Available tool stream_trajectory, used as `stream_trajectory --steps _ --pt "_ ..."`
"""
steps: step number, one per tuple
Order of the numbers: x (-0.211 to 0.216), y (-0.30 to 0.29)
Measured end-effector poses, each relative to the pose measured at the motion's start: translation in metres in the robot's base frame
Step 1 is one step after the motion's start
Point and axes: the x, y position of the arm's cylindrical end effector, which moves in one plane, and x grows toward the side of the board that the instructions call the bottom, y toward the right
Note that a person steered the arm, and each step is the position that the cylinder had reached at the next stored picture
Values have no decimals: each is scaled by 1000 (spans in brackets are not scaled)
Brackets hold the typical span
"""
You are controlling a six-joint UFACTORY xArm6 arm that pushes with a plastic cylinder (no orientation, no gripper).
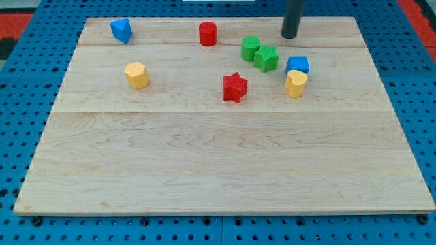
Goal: Push the red star close to red circle
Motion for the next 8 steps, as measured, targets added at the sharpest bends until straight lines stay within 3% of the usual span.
stream_trajectory --steps 1,2,3,5,6,8 --pt "28 -31" --pt "82 -33" --pt "70 -6" --pt "193 4" --pt "214 -42" --pt "123 -101"
